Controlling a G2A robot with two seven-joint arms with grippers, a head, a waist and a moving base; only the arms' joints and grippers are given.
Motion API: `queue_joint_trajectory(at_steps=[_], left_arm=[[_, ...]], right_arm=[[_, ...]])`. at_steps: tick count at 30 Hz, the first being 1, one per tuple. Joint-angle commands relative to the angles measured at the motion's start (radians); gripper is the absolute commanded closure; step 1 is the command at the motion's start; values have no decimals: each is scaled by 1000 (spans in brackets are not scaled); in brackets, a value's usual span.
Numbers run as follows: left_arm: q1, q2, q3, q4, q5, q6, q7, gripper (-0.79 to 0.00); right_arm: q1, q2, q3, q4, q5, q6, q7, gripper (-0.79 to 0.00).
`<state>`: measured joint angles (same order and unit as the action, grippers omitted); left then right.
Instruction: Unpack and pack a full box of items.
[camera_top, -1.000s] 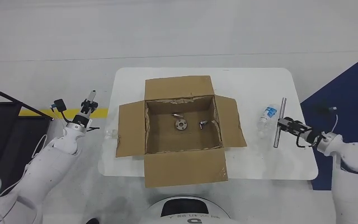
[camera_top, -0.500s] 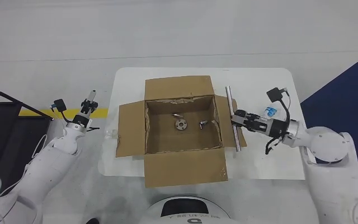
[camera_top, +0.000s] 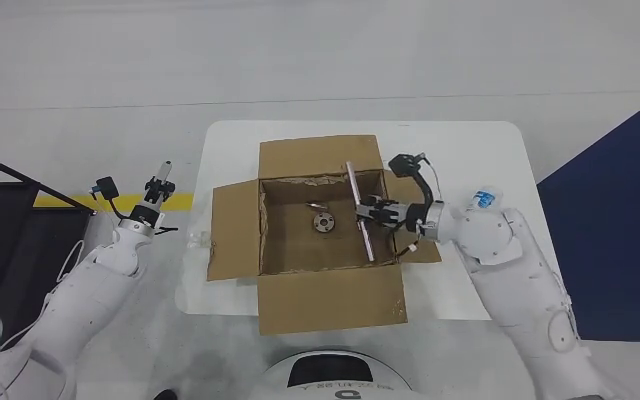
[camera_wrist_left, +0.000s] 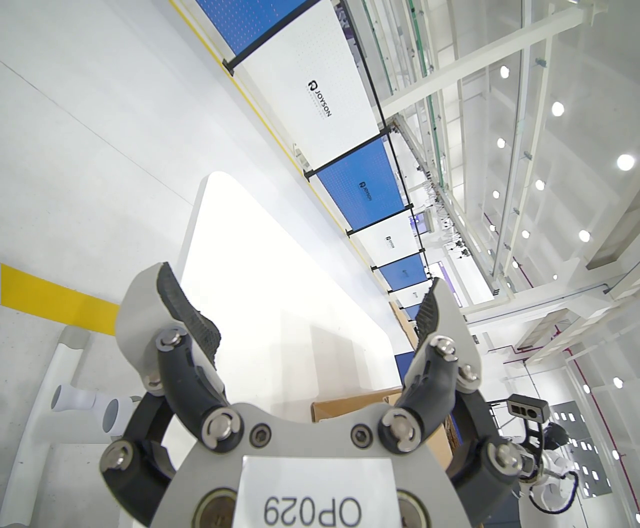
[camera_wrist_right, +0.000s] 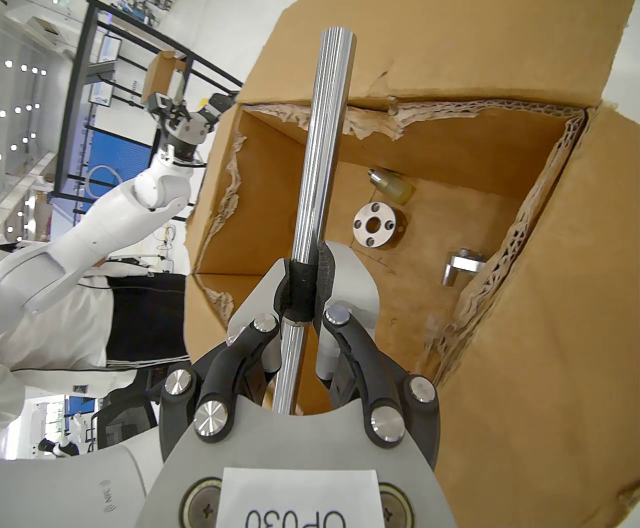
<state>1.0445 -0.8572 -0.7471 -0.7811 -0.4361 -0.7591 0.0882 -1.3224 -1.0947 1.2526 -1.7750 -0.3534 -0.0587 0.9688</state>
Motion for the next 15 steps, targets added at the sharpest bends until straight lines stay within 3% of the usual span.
queue_joint_trajectory(at_steps=[1, 8, 10, 11, 12, 15], left_arm=[[0, 0, 0, 0, 0, 0, 0, -785], [0, 0, 0, 0, 0, 0, 0, -785], [0, 0, 0, 0, 0, 0, 0, -785], [0, 0, 0, 0, 0, 0, 0, -785], [0, 0, 0, 0, 0, 0, 0, -785], [0, 0, 0, 0, 0, 0, 0, -785]], right_arm=[[14, -1, -39, 11, -57, -9, 9, 0], [48, -7, -121, 65, -185, 12, -1, 0], [57, -10, -138, 83, -192, 31, -4, -320], [61, -11, -148, 90, -187, 31, 5, -600], [66, -12, -153, 96, -183, 31, 7, -785], [73, -13, -161, 105, -185, 27, 2, -785]])
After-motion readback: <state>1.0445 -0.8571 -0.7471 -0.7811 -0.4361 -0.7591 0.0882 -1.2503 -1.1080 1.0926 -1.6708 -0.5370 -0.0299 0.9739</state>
